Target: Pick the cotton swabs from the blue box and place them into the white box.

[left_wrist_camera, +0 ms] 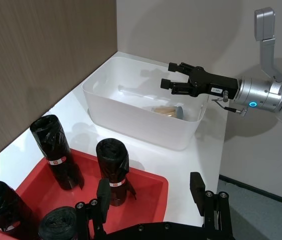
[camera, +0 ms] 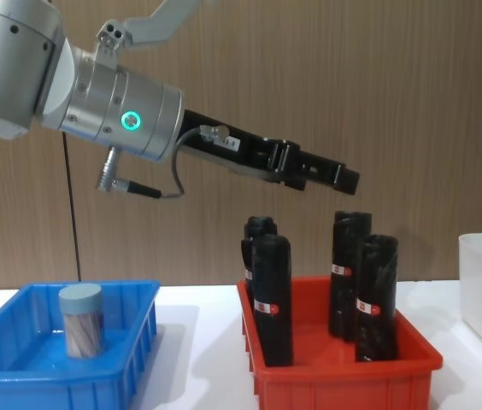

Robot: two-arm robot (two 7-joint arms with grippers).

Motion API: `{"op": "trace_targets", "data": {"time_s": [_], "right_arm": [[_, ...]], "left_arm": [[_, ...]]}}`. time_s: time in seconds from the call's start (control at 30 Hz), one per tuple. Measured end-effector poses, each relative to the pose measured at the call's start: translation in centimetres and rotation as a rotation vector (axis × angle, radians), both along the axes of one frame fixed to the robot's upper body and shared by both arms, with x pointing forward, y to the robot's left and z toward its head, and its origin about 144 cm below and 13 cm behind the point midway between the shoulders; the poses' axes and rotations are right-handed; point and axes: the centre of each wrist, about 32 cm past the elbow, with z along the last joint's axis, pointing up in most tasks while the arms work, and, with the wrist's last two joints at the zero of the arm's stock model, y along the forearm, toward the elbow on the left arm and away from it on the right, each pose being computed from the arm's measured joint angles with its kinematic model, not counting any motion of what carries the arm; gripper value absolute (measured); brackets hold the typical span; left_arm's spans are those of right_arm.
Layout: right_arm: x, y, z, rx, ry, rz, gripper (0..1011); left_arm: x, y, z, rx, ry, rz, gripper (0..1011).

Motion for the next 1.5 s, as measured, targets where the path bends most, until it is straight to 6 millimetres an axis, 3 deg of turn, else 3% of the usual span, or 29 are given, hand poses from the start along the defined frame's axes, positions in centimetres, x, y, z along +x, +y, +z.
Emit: {"op": "trace_targets", "data": {"time_s": [0.47, 1.5], "right_arm": [[-0.7, 1.0, 0.1, -0.010, -0.003, 0.026, 1002], [-7.7, 8.5, 1.7, -0.071, -0.032, 0.197, 1002]], "left_arm": [[-0.6, 0.1, -0.9, 0.008, -0.033, 0.034, 1000], [-6.4, 0.1, -7.2, 0.023, -0.288, 0.296, 1000]]}}
